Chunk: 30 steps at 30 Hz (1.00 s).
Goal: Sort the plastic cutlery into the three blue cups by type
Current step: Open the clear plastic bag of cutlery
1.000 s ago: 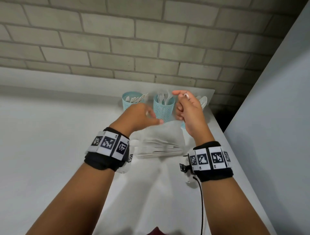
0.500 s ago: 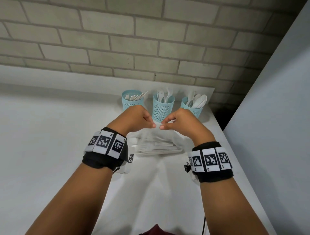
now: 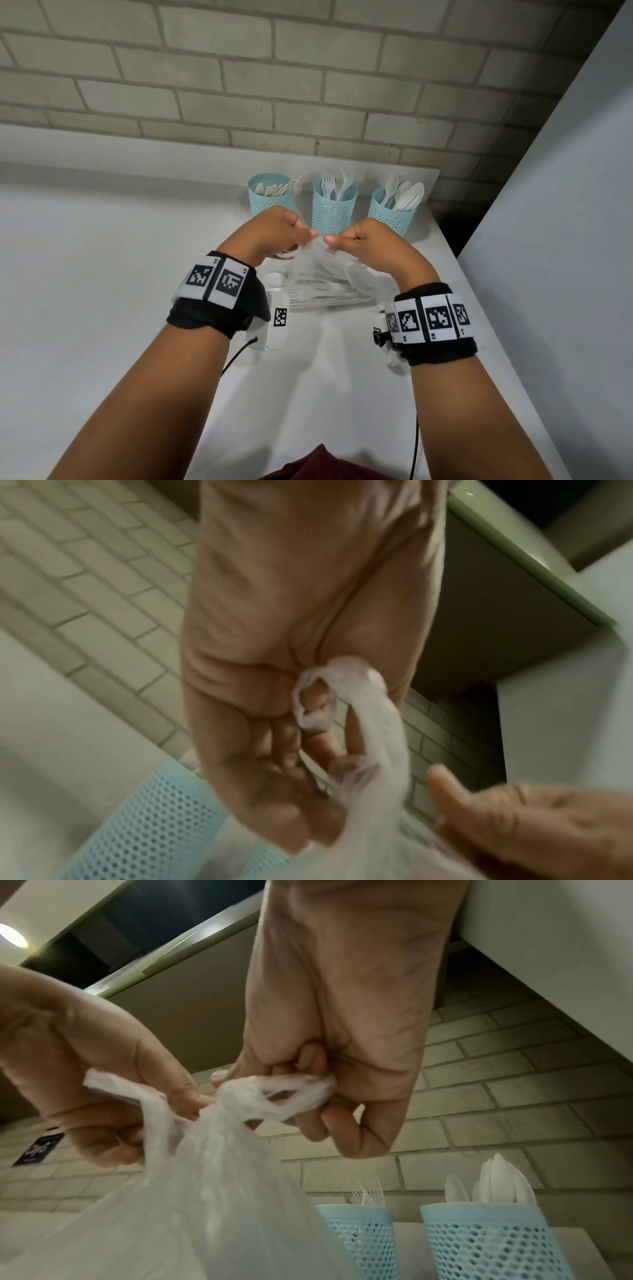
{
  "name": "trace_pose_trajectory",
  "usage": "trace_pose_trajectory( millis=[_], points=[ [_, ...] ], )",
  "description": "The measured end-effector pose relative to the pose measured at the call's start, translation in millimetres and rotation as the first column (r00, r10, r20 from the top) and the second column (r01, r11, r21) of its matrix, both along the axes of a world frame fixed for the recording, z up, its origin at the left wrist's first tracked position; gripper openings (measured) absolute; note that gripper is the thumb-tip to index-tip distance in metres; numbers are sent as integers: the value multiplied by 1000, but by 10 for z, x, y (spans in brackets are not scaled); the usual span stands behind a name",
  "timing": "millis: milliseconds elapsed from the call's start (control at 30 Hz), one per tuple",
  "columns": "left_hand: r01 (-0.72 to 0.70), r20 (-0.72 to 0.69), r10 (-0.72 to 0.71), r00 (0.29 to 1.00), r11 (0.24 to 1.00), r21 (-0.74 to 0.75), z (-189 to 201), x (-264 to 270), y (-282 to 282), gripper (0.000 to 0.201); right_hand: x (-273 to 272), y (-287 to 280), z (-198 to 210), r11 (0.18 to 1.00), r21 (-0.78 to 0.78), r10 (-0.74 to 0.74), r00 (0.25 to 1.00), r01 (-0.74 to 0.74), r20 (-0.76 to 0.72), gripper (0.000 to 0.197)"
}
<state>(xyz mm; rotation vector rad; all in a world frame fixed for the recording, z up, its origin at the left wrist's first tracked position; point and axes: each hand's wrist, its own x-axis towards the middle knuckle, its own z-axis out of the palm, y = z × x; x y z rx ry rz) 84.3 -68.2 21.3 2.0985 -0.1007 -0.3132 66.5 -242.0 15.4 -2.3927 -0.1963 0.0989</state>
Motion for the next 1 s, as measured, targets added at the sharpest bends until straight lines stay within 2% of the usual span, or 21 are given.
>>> trace_pose_trajectory(
  millis=[67, 167, 233, 300, 333, 367, 400, 433, 467, 500, 533, 567, 633, 667, 700, 733, 767, 800, 867, 933, 1000],
  points=[
    [-52, 43, 52, 998, 999, 4, -17, -11, -20, 22, -18, 4, -15, 1000, 5, 21, 999, -21, -29, 32],
    [-162, -12, 163, 986, 961, -225, -75, 3, -83, 10, 22, 37, -116, 984, -176, 10, 997, -23, -73, 42],
    [-277, -154, 234, 960, 875, -396, -125, 18, -112, 11, 58, 70, -215, 954, -299, -45, 995, 17, -85, 51],
    [-403, -350, 230, 908, 707, -581, -175, 45, -119, 26, 74, 71, -308, 944, -324, -96, 992, 65, -83, 45],
    [-476, -445, 212, 870, 595, -647, -187, 55, -105, 30, 89, 62, -336, 961, -257, -131, 987, 103, -96, 39],
    [-533, -511, 201, 836, 520, -668, -193, 48, -89, 29, 109, 46, -352, 979, -103, -186, 974, 173, -128, 31],
    [-555, -534, 205, 820, 511, -656, -208, 40, -71, 22, 122, 28, -355, 953, 125, -246, 947, 275, -205, 26],
    [-529, -513, 211, 832, 577, -622, -233, 40, -55, 10, 129, 19, -340, 852, 357, -273, 907, 383, -321, 22],
    [-453, -447, 208, 870, 694, -559, -255, 39, -48, 5, 133, 10, -331, 705, 534, -244, 867, 466, -434, 22],
    [-340, -343, 192, 920, 825, -451, -310, 50, -41, 16, 130, 5, -315, 556, 645, -180, 834, 524, -522, 23],
    [-237, -210, 176, 962, 919, -315, -367, 60, -35, 26, 127, 5, -303, 430, 704, -119, 809, 565, -576, 24],
    [-187, -62, 178, 982, 967, -174, -428, 91, -29, 32, 119, 9, -287, 327, 738, -78, 795, 590, -601, 25],
    [-169, 164, 148, 975, 978, 122, -524, 131, 41, 30, 106, -4, -270, 143, 757, -45, 769, 637, -638, 25],
    [-151, 199, 103, 975, 958, 242, -532, 121, 75, 23, 109, -25, -280, 55, 752, -32, 754, 657, -656, 27],
    [-133, 167, 86, 982, 946, 296, -531, 124, 107, 22, 117, -53, -306, -41, 740, -21, 740, 671, -672, 29],
    [-129, 114, 100, 988, 952, 279, -530, 146, 153, 28, 134, -78, -341, -135, 723, -8, 728, 678, -685, 31],
    [-155, 11, 155, 988, 978, 143, -520, 161, 190, 29, 162, -92, -389, -189, 700, 1, 712, 689, -702, 31],
    [-204, -109, 197, 974, 977, -56, -495, 162, 209, 24, 188, -97, -454, -195, 675, 2, 688, 712, -725, 29],
    [-291, -370, 134, 919, 866, -407, -442, 150, 241, 8, 228, -88, -592, -89, 645, -30, 645, 759, -763, 30],
    [-360, -497, 25, 868, 721, -592, -468, 165, 292, 10, 288, -89, -691, 47, 622, -87, 623, 782, -777, 28],
    [-453, -565, -22, 825, 572, -684, -534, 188, 344, 17, 289, -97, -701, 88, 622, -72, 628, 778, -775, 23]
  ],
)
